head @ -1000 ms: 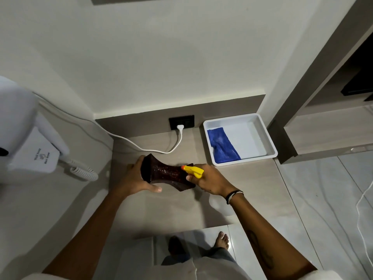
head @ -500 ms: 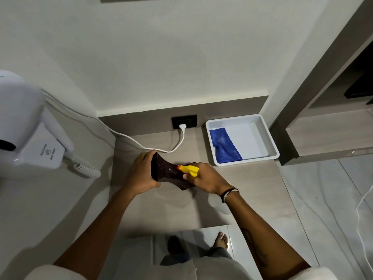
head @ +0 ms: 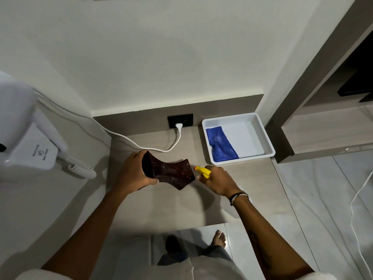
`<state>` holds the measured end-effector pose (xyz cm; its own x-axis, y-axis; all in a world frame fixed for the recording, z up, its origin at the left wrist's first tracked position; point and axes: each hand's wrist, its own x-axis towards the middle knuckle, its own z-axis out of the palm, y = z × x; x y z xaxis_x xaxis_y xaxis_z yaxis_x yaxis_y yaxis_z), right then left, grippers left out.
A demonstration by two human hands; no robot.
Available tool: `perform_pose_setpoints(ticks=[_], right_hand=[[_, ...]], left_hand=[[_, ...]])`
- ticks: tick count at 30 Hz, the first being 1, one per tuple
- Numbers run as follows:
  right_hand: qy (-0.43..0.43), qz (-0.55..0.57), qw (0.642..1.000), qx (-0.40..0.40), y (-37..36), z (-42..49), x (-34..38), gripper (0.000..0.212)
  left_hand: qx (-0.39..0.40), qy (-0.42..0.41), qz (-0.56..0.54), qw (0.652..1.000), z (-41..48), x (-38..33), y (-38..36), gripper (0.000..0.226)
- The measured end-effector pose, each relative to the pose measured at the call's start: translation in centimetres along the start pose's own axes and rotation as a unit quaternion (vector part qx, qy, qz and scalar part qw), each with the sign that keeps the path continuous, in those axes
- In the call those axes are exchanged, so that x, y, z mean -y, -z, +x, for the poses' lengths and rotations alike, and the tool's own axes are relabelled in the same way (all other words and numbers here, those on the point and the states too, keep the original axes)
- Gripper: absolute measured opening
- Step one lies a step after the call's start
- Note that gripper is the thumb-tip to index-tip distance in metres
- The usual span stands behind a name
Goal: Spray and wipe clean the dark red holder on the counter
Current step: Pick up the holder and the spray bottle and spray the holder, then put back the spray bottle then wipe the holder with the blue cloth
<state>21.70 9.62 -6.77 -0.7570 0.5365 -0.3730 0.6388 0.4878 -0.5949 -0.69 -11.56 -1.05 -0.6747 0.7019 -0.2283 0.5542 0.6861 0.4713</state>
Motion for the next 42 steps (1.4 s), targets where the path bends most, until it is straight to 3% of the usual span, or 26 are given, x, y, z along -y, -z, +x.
perform_pose_setpoints(ticks=[4,7,11,15,19,24,32,42], right_hand=[[0.051,0.073,0.996,-0.007,0.3,-0.3,1.0,0.023],[0.075,0.126,0.989,-0.018,0.9,-0.8,2.1,0.025],[0.067,0.211,0.97,-0.104,3.4,-1.0,2.3,0.016],[0.06,0.206,0.958,-0.192,8.7,-0.3,0.6,0.03],[-0.014,0.065,0.966,-0.251,14.0,2.2,-2.8,0.049],[-0.09,0.176,0.928,-0.317,16.9,5.7,-5.9,0.053],[-0.113,0.194,0.935,-0.274,16.1,10.4,-9.0,0.052],[-0.108,0.212,0.944,-0.23,15.8,11.7,-11.4,0.058]], left_hand=[[0.001,0.035,-0.038,0.999,0.0,0.1,0.5,0.106],[0.01,0.04,-0.039,0.998,0.2,-0.1,0.9,0.108],[-0.004,0.001,0.072,0.997,0.3,-1.5,0.8,0.122],[-0.003,-0.042,0.101,0.994,0.4,-3.7,0.0,0.121],[-0.011,-0.069,0.132,0.989,0.9,-5.6,-1.0,0.117],[-0.011,-0.074,0.13,0.989,1.2,-6.0,-2.4,0.119],[-0.054,-0.1,0.117,0.987,1.2,-6.8,-4.6,0.116],[-0.049,-0.099,0.112,0.988,1.3,-6.9,-5.2,0.122]])
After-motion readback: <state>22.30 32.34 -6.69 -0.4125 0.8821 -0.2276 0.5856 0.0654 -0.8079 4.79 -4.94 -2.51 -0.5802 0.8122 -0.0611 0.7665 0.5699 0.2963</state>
